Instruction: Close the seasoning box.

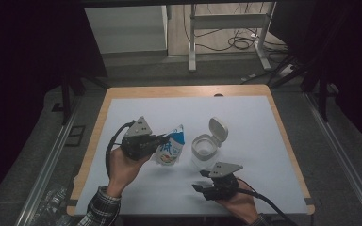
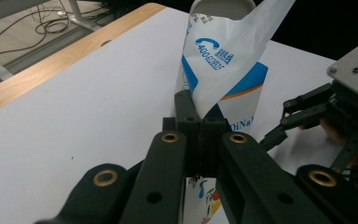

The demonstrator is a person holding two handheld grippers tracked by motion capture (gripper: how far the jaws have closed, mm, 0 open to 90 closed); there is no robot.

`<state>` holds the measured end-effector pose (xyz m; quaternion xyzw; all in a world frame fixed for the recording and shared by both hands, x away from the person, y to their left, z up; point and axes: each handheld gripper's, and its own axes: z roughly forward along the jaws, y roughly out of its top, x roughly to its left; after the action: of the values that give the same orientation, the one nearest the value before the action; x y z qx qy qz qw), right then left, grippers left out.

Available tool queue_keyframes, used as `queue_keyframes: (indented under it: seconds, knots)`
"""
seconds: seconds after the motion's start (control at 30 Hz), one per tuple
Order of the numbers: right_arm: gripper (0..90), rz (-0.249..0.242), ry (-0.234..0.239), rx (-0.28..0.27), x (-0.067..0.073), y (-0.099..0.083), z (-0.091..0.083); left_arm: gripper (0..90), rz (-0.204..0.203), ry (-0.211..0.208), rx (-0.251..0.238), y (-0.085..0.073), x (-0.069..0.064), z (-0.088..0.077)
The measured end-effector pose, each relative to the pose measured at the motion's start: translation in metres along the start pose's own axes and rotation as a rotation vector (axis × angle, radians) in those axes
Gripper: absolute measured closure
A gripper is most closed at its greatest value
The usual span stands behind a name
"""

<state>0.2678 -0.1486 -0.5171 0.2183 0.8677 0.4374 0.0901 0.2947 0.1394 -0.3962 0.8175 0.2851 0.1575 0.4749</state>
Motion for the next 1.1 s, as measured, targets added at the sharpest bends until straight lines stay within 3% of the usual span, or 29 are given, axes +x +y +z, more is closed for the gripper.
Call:
queue_keyframes:
  seconds: [0.37, 0.6, 0.73, 1.1]
  knots:
    - [51.7, -0.028, -0.068, 0.027, 0.009, 0.016, 0.03, 90.0, 0.011, -0.018, -0.007, 0.013, -0.01, -0.001]
    - [53.3, -0.016, -0.108, 0.043, 0.009, 0.023, 0.044, 90.0, 0.023, -0.029, -0.005, 0.019, -0.017, -0.003]
    - [53.2, -0.031, -0.14, 0.016, 0.012, 0.026, 0.051, 90.0, 0.02, -0.054, -0.008, 0.024, -0.02, -0.006]
    - [52.1, -0.045, -0.193, -0.063, 0.013, 0.031, 0.053, 90.0, 0.026, -0.071, 0.006, 0.03, -0.027, -0.009]
